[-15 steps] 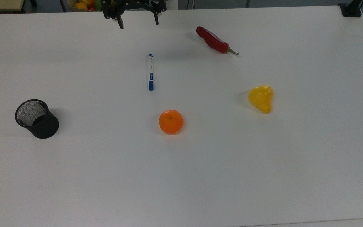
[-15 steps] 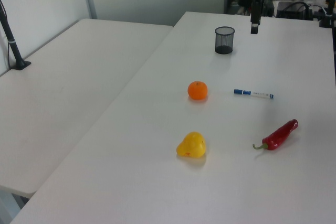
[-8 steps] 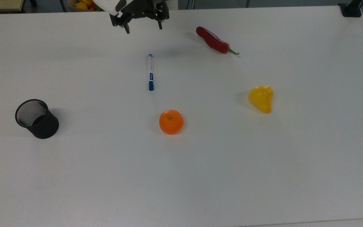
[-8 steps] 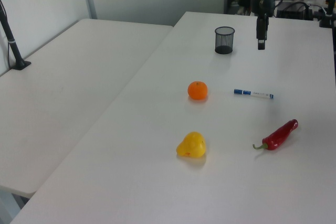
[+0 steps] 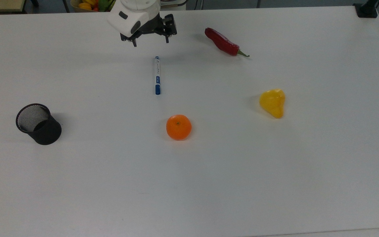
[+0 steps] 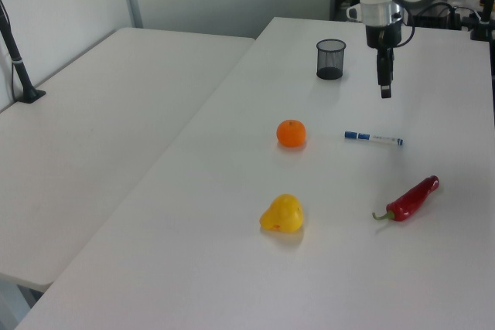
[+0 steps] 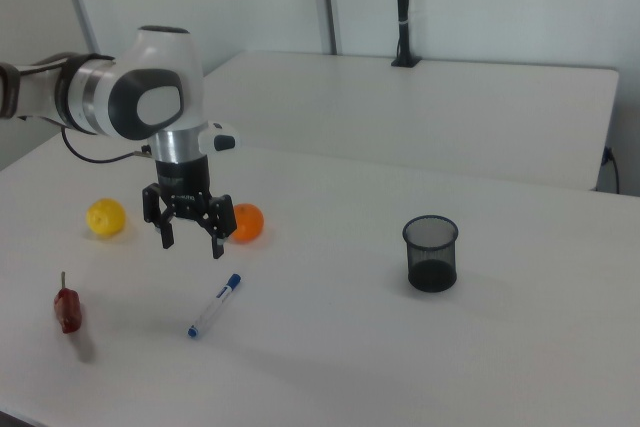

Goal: Place marker
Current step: 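Move the open gripper over the blue-capped white marker and lower it, then close the gripper on the marker's blue cap end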

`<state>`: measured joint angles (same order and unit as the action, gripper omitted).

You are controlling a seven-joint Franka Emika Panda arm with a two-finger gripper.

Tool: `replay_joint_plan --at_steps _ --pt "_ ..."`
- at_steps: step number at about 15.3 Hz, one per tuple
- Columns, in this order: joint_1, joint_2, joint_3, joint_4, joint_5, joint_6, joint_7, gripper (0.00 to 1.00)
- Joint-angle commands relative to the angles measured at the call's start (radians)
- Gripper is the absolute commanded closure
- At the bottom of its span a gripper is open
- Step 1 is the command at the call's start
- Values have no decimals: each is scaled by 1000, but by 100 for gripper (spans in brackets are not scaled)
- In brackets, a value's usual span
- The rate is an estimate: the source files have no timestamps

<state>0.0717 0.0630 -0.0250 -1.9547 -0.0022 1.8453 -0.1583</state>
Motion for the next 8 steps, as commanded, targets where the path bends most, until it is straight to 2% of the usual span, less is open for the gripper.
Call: replay_joint_plan --at_steps 1,8 --pt "11 21 -3 -62 -19 118 32 0" --pt "31 112 -3 -96 -22 327 120 0"
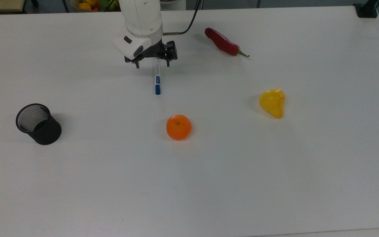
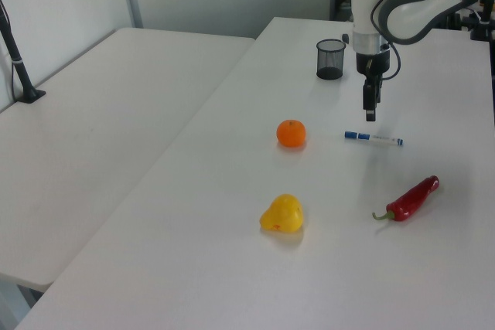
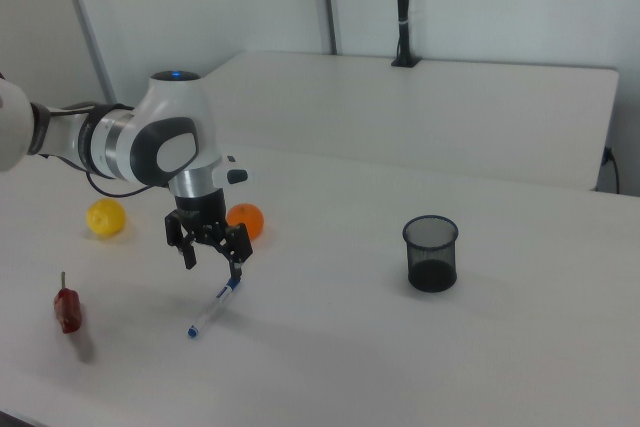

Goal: Place marker
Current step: 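Close the gripper on the marker's blue cap end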

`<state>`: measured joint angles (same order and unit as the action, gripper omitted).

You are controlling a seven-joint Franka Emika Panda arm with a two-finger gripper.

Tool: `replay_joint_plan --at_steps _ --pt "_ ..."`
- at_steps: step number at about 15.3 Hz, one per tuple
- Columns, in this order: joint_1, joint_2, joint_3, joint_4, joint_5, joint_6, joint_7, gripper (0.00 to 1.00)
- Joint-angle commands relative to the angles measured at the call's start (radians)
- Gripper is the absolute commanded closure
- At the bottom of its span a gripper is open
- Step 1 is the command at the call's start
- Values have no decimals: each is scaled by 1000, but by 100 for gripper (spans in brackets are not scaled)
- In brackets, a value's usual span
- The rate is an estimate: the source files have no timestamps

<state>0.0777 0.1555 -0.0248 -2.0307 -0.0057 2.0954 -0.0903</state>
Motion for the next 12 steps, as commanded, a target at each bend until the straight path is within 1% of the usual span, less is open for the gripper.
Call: replay_joint_plan --at_steps 1,6,7,8,10,12 --pt "27 30 -3 -20 -29 92 56 0" --pt "25 85 -1 -23 -112 146 89 1" --pt "22 100 -1 -23 -118 175 89 5" --pt "17 111 -1 -23 -119 192 89 6" --pt "16 110 -1 -23 -119 192 89 16" --pt "16 114 -1 -23 -119 193 89 29"
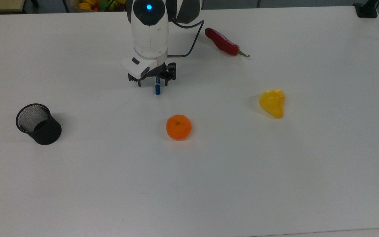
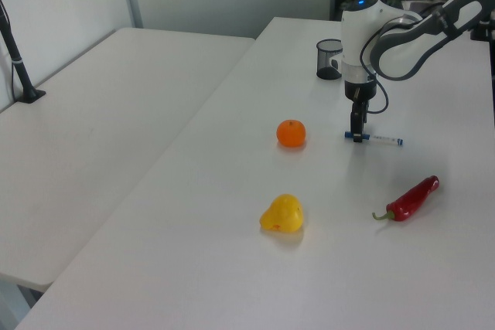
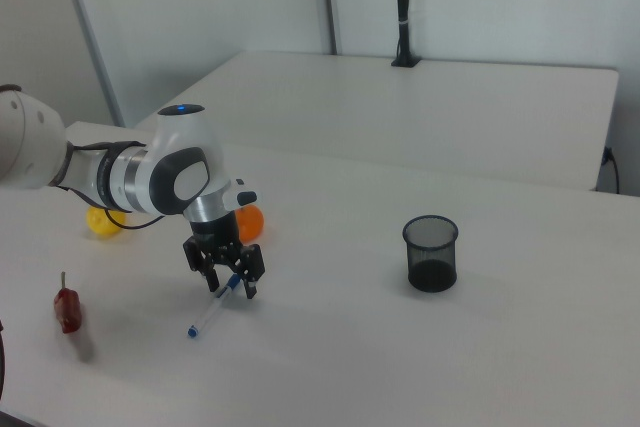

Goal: Place marker
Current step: 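Close the gripper on the marker's blue cap end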

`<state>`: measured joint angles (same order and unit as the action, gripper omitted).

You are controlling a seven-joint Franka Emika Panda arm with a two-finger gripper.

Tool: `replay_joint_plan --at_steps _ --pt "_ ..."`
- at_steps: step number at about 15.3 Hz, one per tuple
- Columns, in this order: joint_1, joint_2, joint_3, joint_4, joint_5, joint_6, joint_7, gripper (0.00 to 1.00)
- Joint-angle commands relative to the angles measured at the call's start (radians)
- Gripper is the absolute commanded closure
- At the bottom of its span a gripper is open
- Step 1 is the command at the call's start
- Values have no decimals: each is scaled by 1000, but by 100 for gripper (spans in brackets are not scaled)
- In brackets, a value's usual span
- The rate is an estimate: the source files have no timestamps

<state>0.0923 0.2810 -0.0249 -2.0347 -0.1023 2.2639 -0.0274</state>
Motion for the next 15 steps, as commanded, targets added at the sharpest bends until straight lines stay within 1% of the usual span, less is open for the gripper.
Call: replay_joint_plan --at_steps 1,2,4,5,6,15 --pt "0 -11 -1 -19 -22 23 27 36" --pt "-3 -13 -1 -19 -19 23 30 49" --pt "-8 -13 -1 -18 -13 23 47 82" --pt "-8 -13 -1 -18 -13 25 56 94" --pt "-8 -13 -1 -18 -13 23 61 100" --pt "-8 -28 -1 -13 -8 3 63 100"
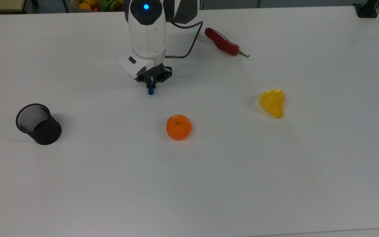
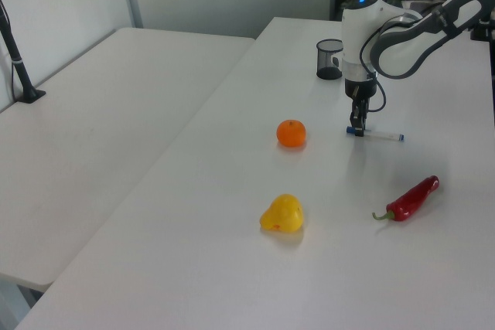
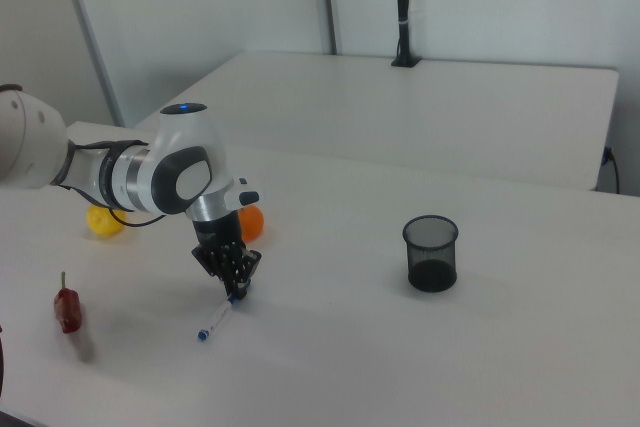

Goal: Place marker
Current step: 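Lift the marker and carry it toward the black mesh pen cup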

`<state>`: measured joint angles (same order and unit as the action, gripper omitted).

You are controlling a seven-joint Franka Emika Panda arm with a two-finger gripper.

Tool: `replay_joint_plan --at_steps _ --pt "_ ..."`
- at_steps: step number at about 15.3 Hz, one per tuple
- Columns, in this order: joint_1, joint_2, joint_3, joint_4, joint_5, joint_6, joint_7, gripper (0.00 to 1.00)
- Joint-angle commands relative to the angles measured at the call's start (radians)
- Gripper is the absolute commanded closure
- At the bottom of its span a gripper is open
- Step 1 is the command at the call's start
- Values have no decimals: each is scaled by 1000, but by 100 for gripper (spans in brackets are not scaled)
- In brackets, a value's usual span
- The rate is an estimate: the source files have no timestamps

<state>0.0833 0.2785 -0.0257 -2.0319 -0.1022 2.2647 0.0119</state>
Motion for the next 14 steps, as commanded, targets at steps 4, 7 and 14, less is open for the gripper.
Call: replay_joint_plan --at_steps 4,7,14 --pt "-2 -82 0 5 -7 -75 25 100" --pt "-16 -105 1 82 1 -193 25 100" --pt "-31 -160 -3 280 105 -420 13 100"
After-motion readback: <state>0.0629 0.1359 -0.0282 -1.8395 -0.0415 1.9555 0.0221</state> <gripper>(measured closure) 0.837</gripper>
